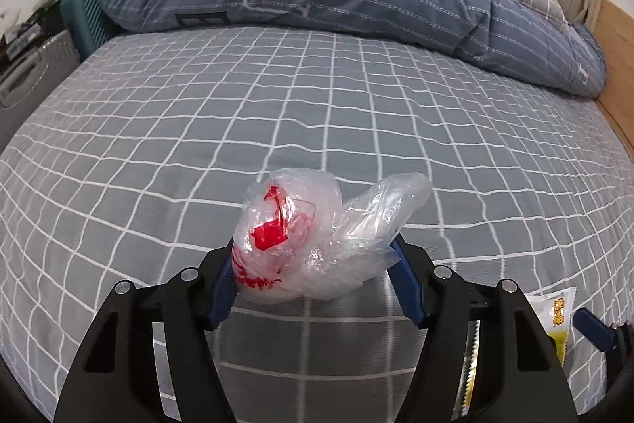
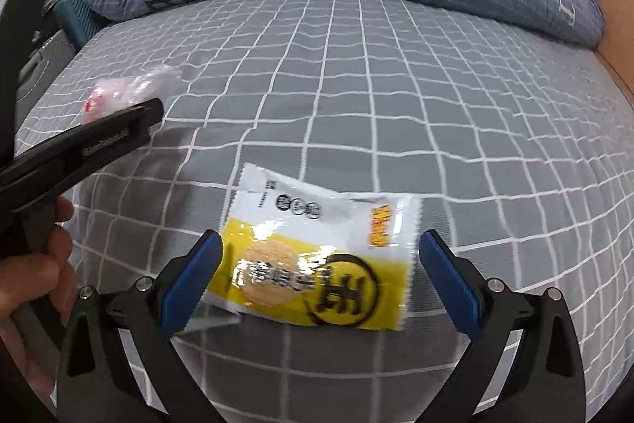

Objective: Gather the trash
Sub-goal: 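Grasp the clear plastic bag with the left tool while the right tool grasps the yellow wrapper, then carry the clear bag and yellow wrapper down toward the black bin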

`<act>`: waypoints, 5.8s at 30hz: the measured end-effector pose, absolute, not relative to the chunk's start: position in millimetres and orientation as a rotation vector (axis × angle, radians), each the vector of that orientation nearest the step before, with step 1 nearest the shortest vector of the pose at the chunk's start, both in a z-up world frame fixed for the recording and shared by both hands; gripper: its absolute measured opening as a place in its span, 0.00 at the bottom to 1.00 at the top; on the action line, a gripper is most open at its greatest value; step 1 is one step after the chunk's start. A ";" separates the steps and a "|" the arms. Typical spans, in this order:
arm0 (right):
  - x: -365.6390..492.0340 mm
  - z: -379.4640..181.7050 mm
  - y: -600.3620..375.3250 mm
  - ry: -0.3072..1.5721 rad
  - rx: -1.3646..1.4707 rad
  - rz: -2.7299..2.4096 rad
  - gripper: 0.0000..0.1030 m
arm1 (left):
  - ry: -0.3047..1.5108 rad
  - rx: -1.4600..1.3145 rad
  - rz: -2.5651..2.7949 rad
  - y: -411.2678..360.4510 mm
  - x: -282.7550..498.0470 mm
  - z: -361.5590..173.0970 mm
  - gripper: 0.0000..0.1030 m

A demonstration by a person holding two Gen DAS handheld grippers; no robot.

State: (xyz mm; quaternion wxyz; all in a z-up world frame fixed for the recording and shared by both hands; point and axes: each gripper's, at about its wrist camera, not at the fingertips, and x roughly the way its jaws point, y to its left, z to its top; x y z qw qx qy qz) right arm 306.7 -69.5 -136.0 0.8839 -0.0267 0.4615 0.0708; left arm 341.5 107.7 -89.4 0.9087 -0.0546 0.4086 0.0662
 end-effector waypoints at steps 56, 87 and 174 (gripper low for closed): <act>245.9 -69.5 -125.5 0.840 -0.078 0.141 0.25 | 0.836 -0.061 0.102 53.6 236.2 -43.7 0.62; 166.0 -71.2 -145.7 0.795 -0.152 0.107 0.26 | 0.864 -0.065 0.070 35.4 152.9 -53.1 0.62; -49.7 -72.9 -165.1 0.826 -0.128 0.243 0.27 | 0.941 -0.159 0.002 -6.7 -86.7 -70.5 0.62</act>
